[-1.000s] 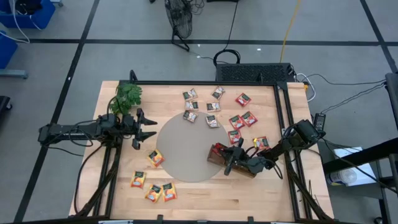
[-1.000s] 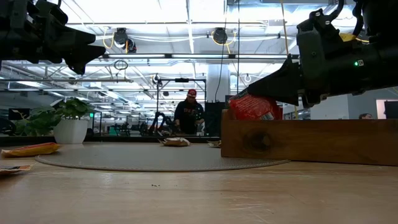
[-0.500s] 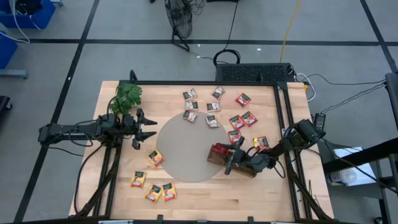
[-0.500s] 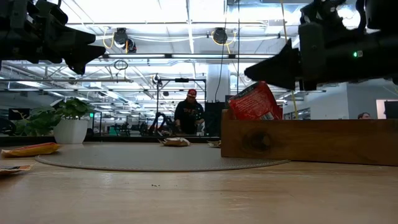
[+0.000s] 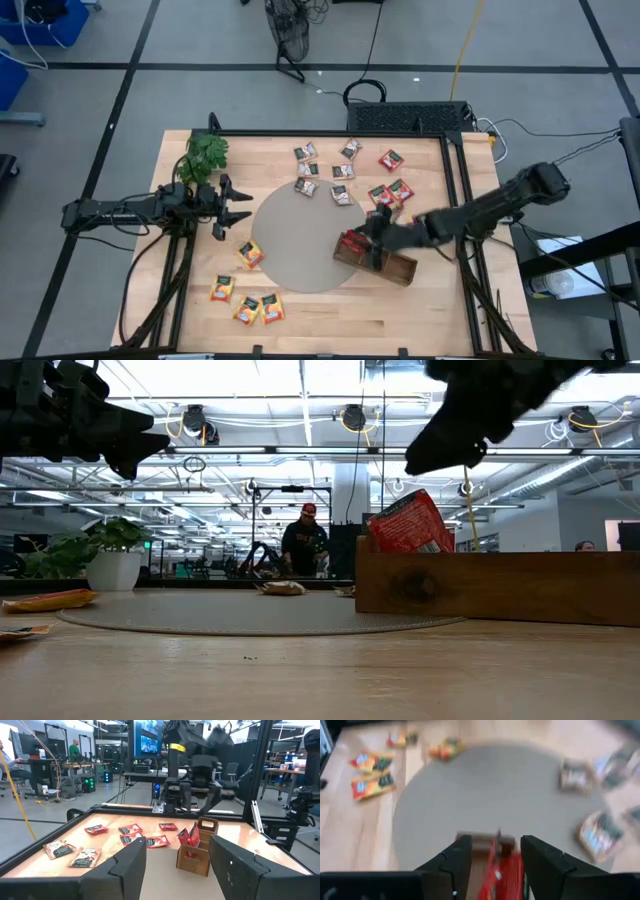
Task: Pick & Place Tea
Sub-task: Put the red tea bag into the left section of the wooden organizer
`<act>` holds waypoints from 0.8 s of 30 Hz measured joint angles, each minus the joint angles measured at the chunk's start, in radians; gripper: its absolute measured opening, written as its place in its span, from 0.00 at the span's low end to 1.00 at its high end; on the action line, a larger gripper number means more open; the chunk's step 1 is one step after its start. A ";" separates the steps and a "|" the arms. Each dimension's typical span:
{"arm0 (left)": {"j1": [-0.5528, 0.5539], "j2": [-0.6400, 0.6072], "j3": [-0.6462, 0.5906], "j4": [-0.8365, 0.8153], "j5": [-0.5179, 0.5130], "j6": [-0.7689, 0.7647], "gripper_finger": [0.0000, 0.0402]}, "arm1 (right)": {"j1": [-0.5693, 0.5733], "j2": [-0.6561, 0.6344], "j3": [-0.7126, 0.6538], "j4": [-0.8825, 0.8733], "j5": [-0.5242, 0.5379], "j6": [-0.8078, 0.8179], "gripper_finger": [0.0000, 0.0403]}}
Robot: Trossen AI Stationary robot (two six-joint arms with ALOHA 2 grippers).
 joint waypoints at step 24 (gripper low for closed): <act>0.000 0.000 0.000 0.000 0.000 0.000 0.53 | -0.139 0.123 0.101 -0.142 -0.342 0.002 0.32</act>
